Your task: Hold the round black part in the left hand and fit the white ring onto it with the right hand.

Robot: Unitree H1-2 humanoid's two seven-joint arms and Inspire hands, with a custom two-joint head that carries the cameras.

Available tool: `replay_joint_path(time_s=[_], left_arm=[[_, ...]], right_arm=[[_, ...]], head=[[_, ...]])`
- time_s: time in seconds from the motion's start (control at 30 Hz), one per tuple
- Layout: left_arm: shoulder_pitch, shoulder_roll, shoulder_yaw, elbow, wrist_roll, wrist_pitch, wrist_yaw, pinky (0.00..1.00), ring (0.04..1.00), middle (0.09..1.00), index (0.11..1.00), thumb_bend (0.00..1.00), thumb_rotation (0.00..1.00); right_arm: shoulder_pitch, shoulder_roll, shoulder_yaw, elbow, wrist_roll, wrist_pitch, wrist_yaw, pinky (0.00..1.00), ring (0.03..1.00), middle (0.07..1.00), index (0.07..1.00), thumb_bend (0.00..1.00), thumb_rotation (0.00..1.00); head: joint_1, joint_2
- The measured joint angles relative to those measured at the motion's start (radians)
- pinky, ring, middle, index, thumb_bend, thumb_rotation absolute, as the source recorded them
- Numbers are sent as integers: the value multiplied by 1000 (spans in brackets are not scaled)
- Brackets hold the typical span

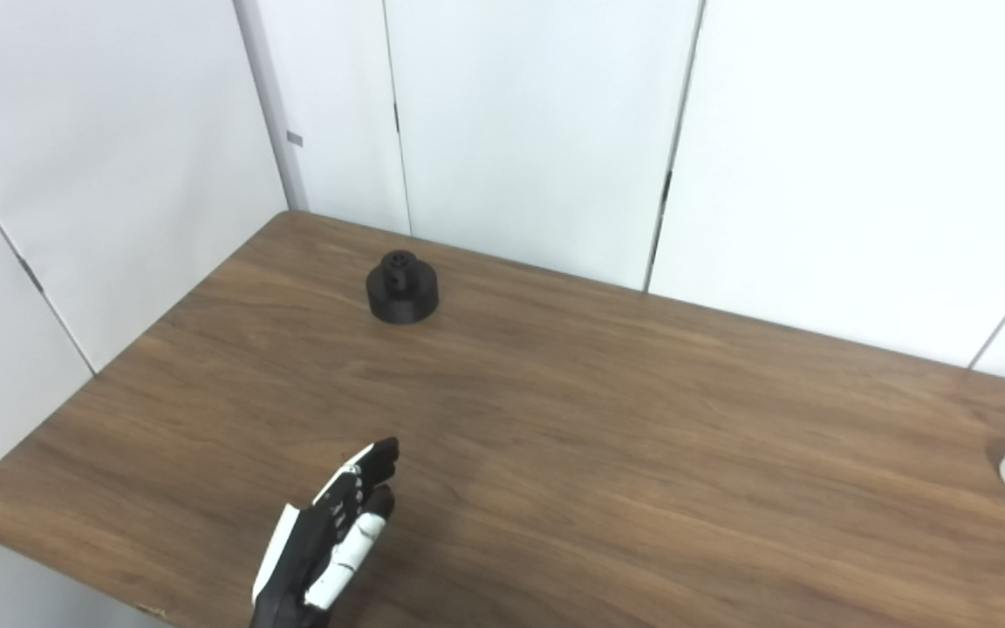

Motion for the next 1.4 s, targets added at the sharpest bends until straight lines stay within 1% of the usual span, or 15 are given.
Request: replay_joint_path(time_s=[0.03,0.1,0.17,0.27,0.4,0.47,0.57,0.67,0.77,0.83,0.93,1.07,1.2,1.3,1.4], left_arm=[[-4,2,1,-4,9,10,2,897,928,922,895,693,567],[-18,11,5,-23,37,40,4,891,922,922,902,714,540],[-44,20,23,-50,50,82,7,892,915,913,903,782,502],[-123,45,61,-108,62,154,8,892,911,907,902,839,478],[-232,104,92,-150,82,235,-1,905,931,924,913,900,428],[-264,133,103,-158,109,288,-4,897,930,924,909,934,409],[-303,166,114,-169,123,353,-16,939,952,946,912,986,366],[-343,215,124,-165,157,413,-30,971,969,968,922,1000,380],[-391,285,124,-117,206,455,-45,982,986,982,937,1000,401],[-422,328,117,-61,243,460,-49,931,962,966,939,1000,434],[-462,377,85,31,307,449,-53,930,972,968,929,1000,462],[-513,389,73,166,342,421,-48,964,1000,983,923,1000,430],[-551,394,62,275,381,370,-20,995,1000,970,904,1000,418],[-585,410,43,363,430,354,5,1000,1000,970,900,1000,436],[-625,436,11,449,483,326,26,1000,998,964,888,1000,442]], right_arm=[[-2,0,0,0,-1,0,0,1000,1000,973,958,579,1000],[-2,1,1,0,-2,0,0,1000,1000,971,957,579,1000],[-2,2,3,0,-3,-1,0,1000,1000,972,954,574,1000],[-1,2,7,0,-10,-6,1,1000,1000,968,950,569,1000],[3,10,11,-1,-21,-8,-1,1000,1000,962,943,567,1000],[3,12,14,-2,-23,-9,-1,1000,1000,964,950,567,1000],[10,12,14,-2,-23,-19,0,1000,1000,965,950,581,1000],[11,12,14,-2,-24,-21,-1,1000,1000,966,947,583,1000],[12,12,16,-2,-26,-21,-1,1000,1000,959,941,587,1000],[14,14,16,-5,-27,-21,-1,1000,1000,957,942,583,1000],[19,16,16,-10,-29,-21,-1,1000,1000,961,943,590,1000],[25,16,16,-26,-36,-21,-1,1000,1000,967,949,582,1000],[29,16,16,-26,-39,-21,-1,1000,1000,967,943,586,1000],[31,16,15,-26,-39,-21,-1,1000,1000,966,942,592,1000],[34,16,16,-26,-40,-21,-1,1000,1000,969,945,591,1000]], head=[[-5,0],[-8,5],[-14,12],[-21,14],[-29,15],[-29,15],[-28,17],[-28,17],[-29,18],[-29,18],[-29,20],[-29,22],[-28,25],[-28,26],[-28,28]])
